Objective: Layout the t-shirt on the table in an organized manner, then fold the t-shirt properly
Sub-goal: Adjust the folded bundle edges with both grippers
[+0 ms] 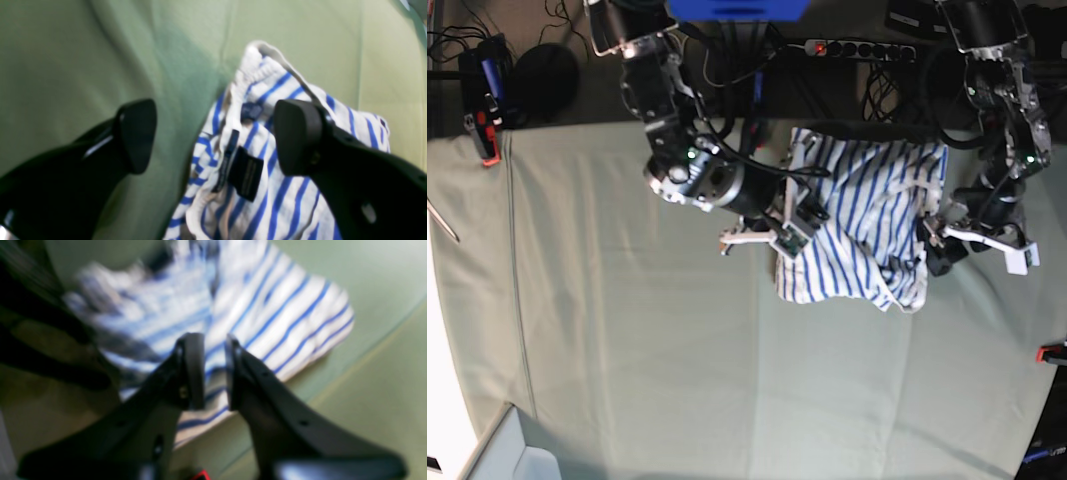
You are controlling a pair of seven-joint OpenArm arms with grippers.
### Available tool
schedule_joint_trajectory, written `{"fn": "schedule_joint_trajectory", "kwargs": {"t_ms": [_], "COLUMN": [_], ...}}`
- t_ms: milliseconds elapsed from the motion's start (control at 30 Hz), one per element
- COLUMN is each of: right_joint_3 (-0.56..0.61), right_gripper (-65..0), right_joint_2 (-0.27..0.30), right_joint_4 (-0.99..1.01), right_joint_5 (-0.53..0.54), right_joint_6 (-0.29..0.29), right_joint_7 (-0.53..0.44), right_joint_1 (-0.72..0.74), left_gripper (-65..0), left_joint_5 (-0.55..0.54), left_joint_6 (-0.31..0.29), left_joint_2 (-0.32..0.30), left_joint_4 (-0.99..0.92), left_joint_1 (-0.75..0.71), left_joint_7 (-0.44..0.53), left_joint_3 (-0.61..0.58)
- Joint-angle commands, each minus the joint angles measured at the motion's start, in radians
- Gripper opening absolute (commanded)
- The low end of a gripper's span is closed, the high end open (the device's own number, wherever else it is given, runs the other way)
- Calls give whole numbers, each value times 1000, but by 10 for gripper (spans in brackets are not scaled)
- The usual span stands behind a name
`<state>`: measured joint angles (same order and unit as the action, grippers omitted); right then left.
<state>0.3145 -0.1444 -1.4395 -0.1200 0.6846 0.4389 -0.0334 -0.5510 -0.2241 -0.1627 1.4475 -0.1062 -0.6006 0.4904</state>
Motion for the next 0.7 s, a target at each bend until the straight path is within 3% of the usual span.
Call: {"fn": "schedule_joint_trajectory", "kwargs": {"t_ms": [0,167,300,467,667], "right_joint_3": [2,-73,-145,-151,-154], "right_gripper": [-592,-593,-593,-592,-590], "right_joint_2": [-13,-13,-13,-5,19], "right_joint_4": [16,159,159,158,-37], "right_joint_5": [23,23,23,23,23], "right_joint_6": [14,14,14,14,14], "right_joint_7": [-33,-33,-33,-33,-27], "right_joint_1": [36,96,85,56,-23], "left_gripper": [-117,-116,-116,-116,-116], "left_joint_5": [-8,-14,-14,-16,-17], "left_joint_6": [-7,-8,-8,-8,-8], "left_joint_2": [-8,-8,-4,7,10], "left_joint_4": [19,26,15,-6,-92], "left_joint_1": [-7,-25,-25,-14,15], "left_joint_7": [18,18,18,18,21], "left_joint_3": [14,32,24,-5,-109]}}
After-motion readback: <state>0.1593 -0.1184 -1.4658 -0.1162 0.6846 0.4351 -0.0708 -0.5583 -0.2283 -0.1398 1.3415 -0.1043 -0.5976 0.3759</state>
